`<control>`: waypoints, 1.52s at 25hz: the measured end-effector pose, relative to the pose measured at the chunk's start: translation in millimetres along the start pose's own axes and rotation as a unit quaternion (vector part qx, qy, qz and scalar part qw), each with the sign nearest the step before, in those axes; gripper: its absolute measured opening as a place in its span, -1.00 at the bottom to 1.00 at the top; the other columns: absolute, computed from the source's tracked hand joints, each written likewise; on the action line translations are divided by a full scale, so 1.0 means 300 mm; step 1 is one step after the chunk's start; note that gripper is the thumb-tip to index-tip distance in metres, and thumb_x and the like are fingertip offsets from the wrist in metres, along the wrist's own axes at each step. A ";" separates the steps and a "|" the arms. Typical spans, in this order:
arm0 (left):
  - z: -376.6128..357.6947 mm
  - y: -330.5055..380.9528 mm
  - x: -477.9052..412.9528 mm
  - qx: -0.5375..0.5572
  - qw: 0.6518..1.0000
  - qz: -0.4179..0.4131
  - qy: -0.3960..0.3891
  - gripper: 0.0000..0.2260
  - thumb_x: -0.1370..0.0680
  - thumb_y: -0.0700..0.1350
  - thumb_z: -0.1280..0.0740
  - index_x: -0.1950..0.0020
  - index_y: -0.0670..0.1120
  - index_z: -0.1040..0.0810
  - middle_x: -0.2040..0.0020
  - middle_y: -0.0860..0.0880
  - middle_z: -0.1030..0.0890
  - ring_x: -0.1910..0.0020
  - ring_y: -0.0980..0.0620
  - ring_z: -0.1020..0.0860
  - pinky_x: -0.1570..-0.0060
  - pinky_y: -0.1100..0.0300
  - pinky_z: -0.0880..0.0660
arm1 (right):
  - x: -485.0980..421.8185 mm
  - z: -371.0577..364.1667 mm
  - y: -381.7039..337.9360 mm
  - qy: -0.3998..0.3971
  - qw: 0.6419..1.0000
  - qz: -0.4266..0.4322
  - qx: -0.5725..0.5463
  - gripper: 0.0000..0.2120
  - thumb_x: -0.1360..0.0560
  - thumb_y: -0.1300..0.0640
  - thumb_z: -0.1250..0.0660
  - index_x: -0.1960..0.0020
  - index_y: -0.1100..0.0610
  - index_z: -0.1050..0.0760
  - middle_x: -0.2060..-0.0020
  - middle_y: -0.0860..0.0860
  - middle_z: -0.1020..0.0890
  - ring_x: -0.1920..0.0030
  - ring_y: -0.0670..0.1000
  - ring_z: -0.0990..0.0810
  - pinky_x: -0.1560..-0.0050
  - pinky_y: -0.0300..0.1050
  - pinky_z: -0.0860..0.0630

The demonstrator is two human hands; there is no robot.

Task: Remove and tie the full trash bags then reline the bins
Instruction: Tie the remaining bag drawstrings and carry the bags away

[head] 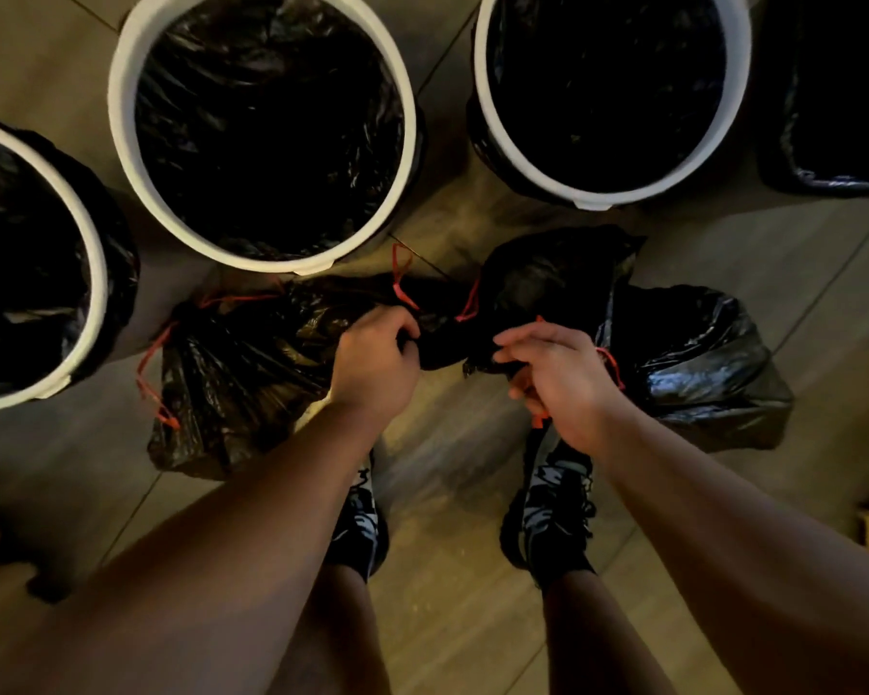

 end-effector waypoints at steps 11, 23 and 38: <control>0.077 0.059 0.195 0.096 0.988 0.120 -0.020 -0.54 -0.50 -0.26 -0.41 -0.32 0.15 -0.52 0.06 0.17 -0.58 0.07 0.17 -0.55 0.08 0.38 -0.41 | -0.039 -0.088 0.050 0.020 0.995 -0.067 -0.069 -0.67 -0.56 -0.15 -0.44 0.01 0.12 -0.68 0.30 0.06 -0.69 0.50 -0.01 -0.52 0.57 -0.18 -0.23; 0.143 0.138 0.158 0.084 0.976 0.191 0.062 -0.75 -0.70 0.07 -0.25 -0.12 0.03 -0.70 0.26 0.04 -0.59 0.34 0.17 -0.55 0.42 0.43 -0.36 | 0.094 0.061 -0.017 0.071 0.987 -0.030 -0.139 -0.82 -0.70 0.07 -0.28 -0.09 0.09 -0.64 0.12 0.06 -0.74 0.22 0.01 -0.68 0.45 -0.11 -0.44; 0.284 0.613 0.246 0.165 0.985 0.051 -0.008 -0.96 -0.57 0.02 -0.36 0.06 0.18 -0.57 0.18 0.16 -0.65 0.18 0.21 -0.62 0.26 0.42 -0.49 | 0.341 0.238 -0.219 -0.023 0.940 0.011 -0.340 -0.75 -0.61 0.26 -0.27 -0.24 0.23 -0.61 0.31 0.09 -0.61 0.31 0.02 -0.63 0.21 0.03 -0.62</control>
Point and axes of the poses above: each hand's wrist, its own x-axis away from the middle knuckle, its own z-axis out of the back of the hand, y = z × x, the point moved 9 cm from there along -x, towards the middle knuckle
